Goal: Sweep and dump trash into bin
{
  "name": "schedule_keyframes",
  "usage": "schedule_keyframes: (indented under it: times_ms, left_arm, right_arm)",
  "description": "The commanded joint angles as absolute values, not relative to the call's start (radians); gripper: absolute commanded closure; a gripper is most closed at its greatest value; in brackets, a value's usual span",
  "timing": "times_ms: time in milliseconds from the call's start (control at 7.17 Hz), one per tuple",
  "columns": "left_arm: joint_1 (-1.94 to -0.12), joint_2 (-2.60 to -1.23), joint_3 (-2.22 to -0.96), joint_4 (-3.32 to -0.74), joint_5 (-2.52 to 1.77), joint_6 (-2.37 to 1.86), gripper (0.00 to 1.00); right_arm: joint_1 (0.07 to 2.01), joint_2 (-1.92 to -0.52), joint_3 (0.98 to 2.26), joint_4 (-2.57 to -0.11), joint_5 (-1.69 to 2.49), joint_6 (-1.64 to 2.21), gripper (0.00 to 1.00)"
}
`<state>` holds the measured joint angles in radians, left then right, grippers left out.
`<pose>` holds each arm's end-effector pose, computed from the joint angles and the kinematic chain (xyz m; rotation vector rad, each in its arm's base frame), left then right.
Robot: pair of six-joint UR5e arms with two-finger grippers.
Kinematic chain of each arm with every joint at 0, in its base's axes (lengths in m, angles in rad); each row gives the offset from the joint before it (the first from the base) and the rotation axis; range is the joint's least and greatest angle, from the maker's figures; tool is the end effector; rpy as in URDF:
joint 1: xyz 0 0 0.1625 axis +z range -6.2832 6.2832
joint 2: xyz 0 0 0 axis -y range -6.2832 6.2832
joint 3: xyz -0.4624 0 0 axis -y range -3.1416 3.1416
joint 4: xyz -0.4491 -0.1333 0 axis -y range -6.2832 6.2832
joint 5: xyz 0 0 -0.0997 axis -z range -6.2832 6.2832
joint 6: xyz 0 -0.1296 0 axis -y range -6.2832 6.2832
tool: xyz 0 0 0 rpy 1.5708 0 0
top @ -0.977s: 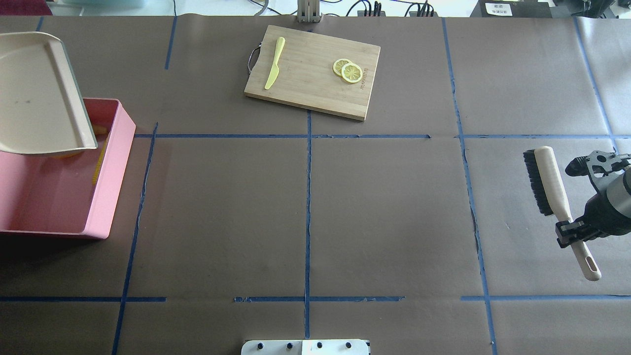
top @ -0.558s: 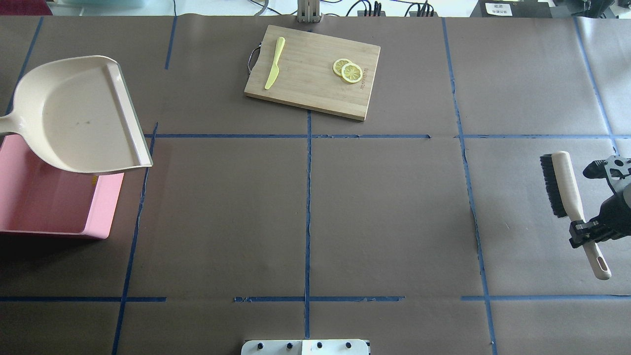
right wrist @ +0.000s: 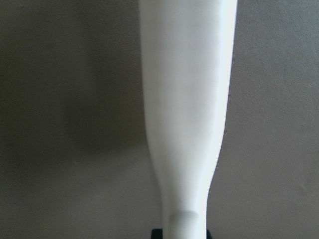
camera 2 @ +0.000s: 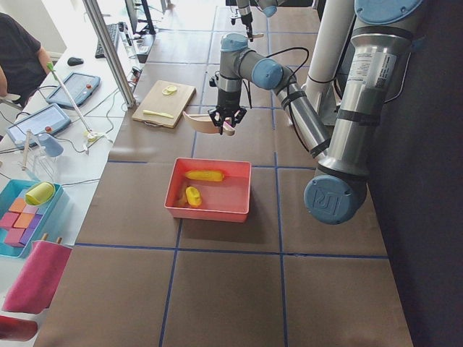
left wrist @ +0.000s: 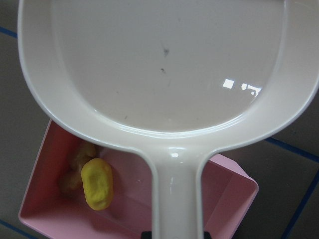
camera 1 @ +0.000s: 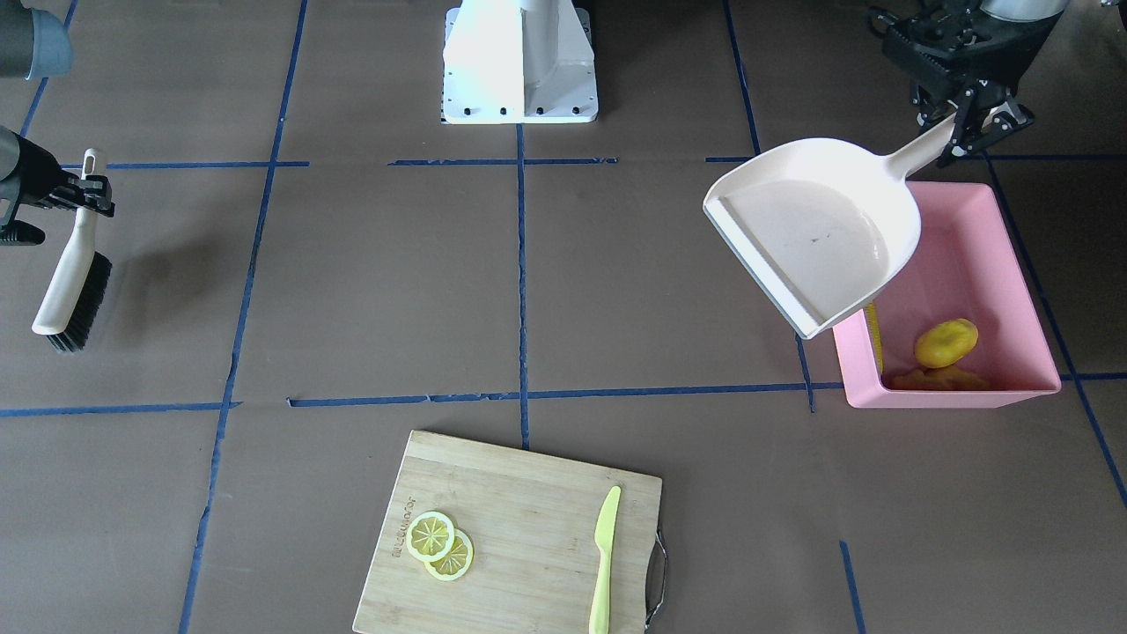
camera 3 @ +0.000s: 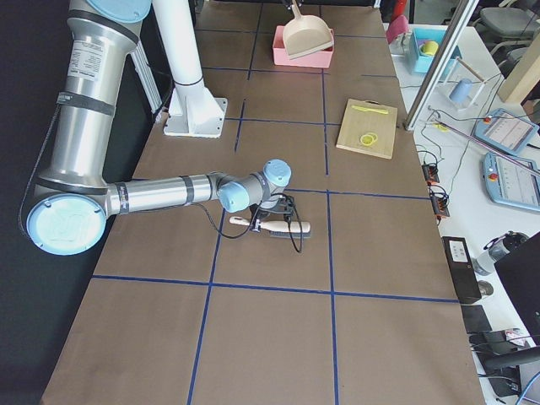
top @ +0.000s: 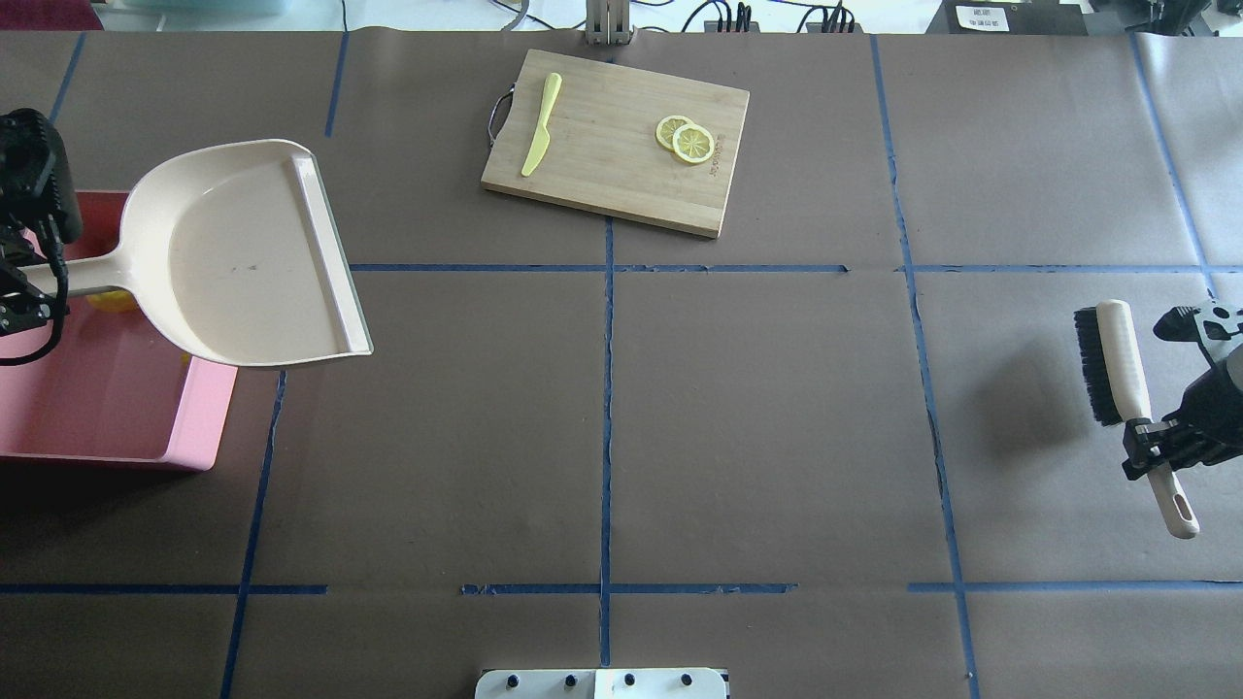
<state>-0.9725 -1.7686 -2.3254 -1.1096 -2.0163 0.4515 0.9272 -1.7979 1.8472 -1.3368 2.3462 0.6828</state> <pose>0.2144 -0.4521 0.3060 0.4750 0.4972 1.1200 -0.2456 -0.3984 0.6519 -0.2621 -0.7722 -0.0728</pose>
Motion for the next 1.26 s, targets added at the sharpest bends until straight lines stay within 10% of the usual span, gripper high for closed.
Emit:
schedule_keyframes:
  times_ms: [0,419,837,1116]
  left_arm:
    - [-0.919,-1.802,-2.318,-1.109,-2.016,0.43,1.0]
    - [-0.856,-1.87,-2.271,-1.112,-2.014,0.411,1.0]
    - [-0.83,-1.914,-2.234,-1.118,-2.013,0.411,1.0]
    - [-0.807,-1.927,-2.226,-1.12,-2.013,0.399,1.0]
  right_arm:
    - [0.928,-1.798,1.833,-1.339,2.35,0.683,0.98]
    - [0.928,-1.79,1.798,-1.338,2.367,0.683,0.82]
    - [0.928,-1.775,1.798,-1.335,2.387,0.693,0.0]
    - [0.93,-1.773,1.801,-1.332,2.382,0.693,0.0]
